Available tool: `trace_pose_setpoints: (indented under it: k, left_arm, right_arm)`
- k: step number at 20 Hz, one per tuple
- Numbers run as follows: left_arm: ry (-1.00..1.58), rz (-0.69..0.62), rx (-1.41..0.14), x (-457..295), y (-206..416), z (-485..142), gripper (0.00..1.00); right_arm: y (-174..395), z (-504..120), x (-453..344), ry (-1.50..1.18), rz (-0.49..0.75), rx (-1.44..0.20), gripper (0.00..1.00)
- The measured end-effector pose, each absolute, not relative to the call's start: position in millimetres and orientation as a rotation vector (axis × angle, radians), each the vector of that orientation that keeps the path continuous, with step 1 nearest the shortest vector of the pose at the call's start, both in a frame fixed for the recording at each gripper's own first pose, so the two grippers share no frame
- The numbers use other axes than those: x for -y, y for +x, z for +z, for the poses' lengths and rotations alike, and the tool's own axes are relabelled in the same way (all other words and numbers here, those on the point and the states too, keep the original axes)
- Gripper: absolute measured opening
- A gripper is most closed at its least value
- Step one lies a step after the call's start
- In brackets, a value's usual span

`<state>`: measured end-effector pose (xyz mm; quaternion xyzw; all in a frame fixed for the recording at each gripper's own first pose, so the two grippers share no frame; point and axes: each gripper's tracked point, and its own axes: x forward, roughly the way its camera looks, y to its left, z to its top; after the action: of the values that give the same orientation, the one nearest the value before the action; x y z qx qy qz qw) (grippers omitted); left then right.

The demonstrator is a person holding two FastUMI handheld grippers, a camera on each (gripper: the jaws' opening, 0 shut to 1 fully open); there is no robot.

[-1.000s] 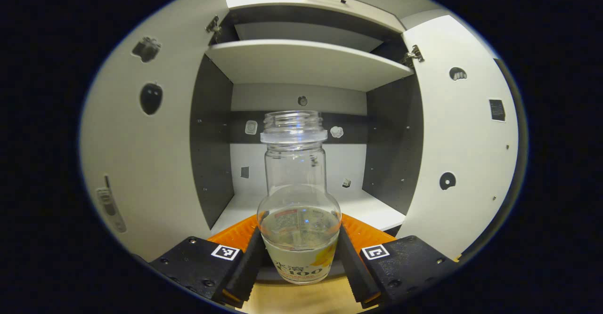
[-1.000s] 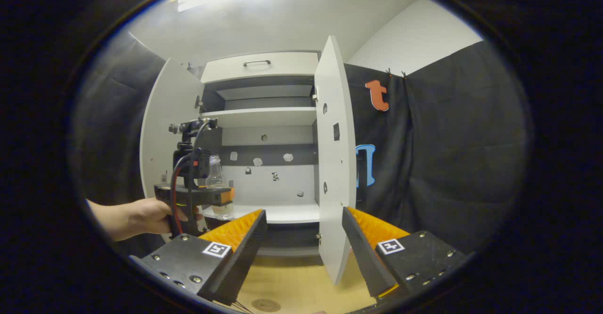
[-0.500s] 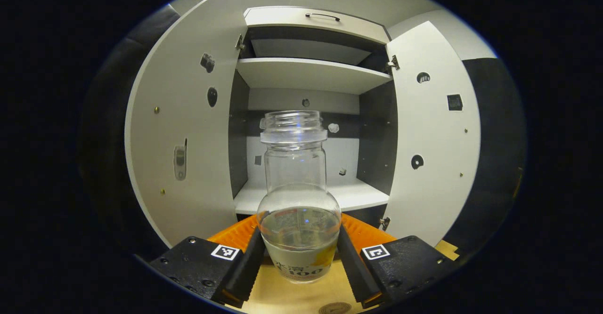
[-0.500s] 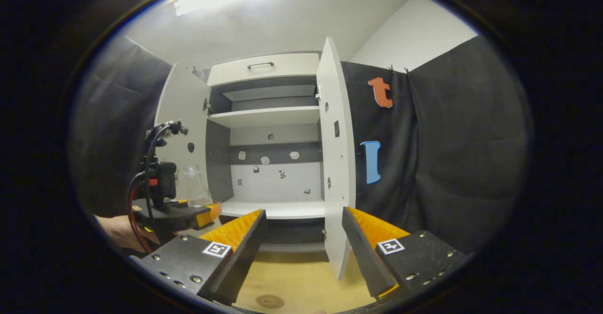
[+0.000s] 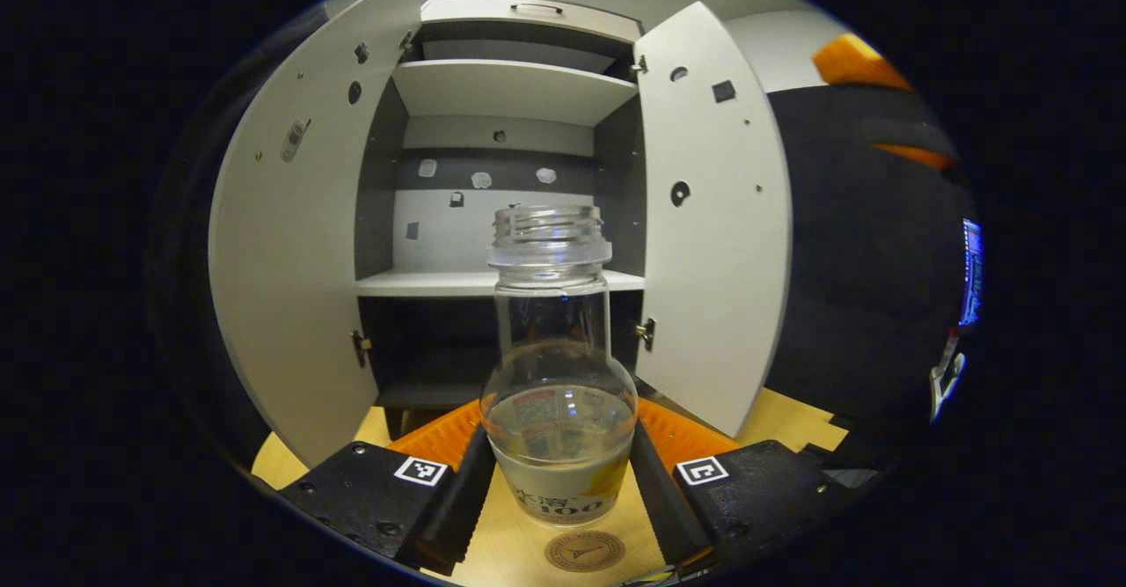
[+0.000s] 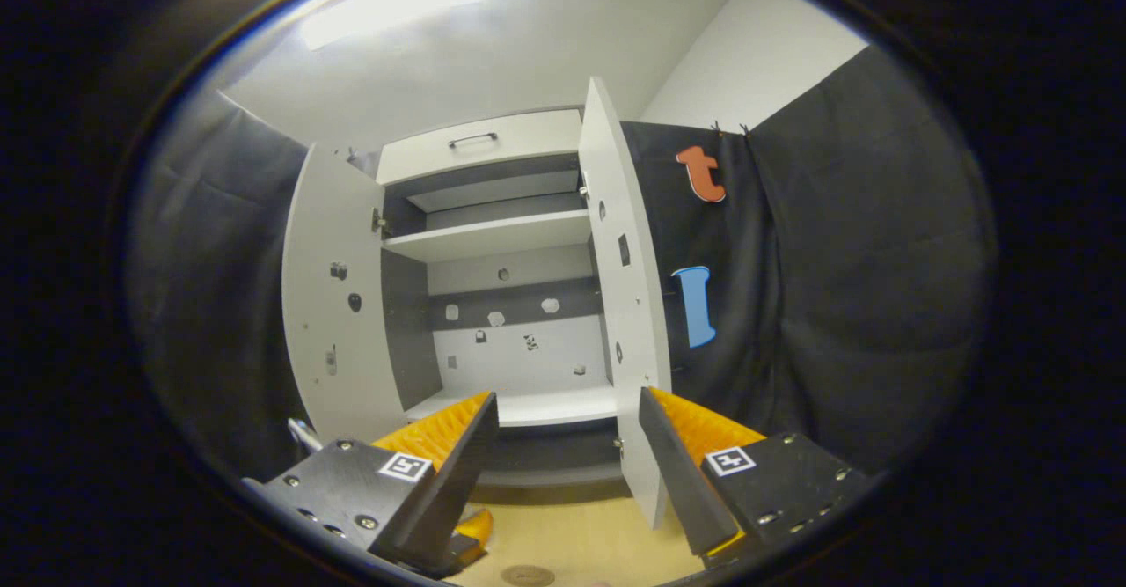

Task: Grasp the bottle in the cabinet with the left hand and place it on the coaster, then close the right door with the right hand and the left door with the left hand.

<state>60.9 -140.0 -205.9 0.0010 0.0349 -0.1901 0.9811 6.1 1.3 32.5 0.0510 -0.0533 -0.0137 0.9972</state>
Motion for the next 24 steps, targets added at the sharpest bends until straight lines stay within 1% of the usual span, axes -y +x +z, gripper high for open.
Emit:
trace_pose_setpoints:
  k: [3,5,8,10,13,14,15,16,19,24]
  left_arm:
    - [0.025,-0.451,-0.157,160.7,48.4,-259.5,0.8]
    - [0.025,-0.494,-0.176,168.7,46.5,-281.2,0.8]
    - [0.013,-0.544,-0.151,175.0,53.0,-304.1,0.8]
    - [0.03,-0.578,-0.168,178.6,55.5,-326.2,0.81]
    - [0.077,-0.59,-0.185,173.4,56.6,-349.6,0.81]
    - [0.086,-0.597,-0.191,172.9,56.3,-354.5,0.82]
    - [0.089,-0.611,-0.199,174.6,54.5,-360.7,0.8]
    - [0.092,-0.623,-0.197,176.0,52.7,-361.4,0.81]
    - [0.123,-0.639,-0.152,175.7,53.5,-362.9,0.81]
    - [0.162,-0.625,-0.176,162.9,57.4,-373.5,0.83]
  right_arm:
    - [7.2,34.8,10.3,0.089,-0.07,0.097,0.98]
    - [4.4,34.6,18.6,0.092,-0.1,0.097,0.97]
    - [-8.0,24.1,28.9,0.079,-0.135,0.068,0.98]
    - [-20.0,19.8,36.0,0.062,-0.147,0.062,0.98]
    - [-25.4,13.6,49.7,0.078,-0.187,0.055,0.98]
    - [-24.0,9.4,51.0,0.089,-0.198,0.042,0.94]
    - [-22.2,5.4,53.2,0.094,-0.213,0.03,0.94]
    - [-21.0,2.3,52.1,0.093,-0.213,0.022,0.98]
    - [-20.1,6.3,44.0,0.096,-0.194,0.038,0.98]
    - [-24.5,9.7,43.8,0.096,-0.181,0.055,0.97]
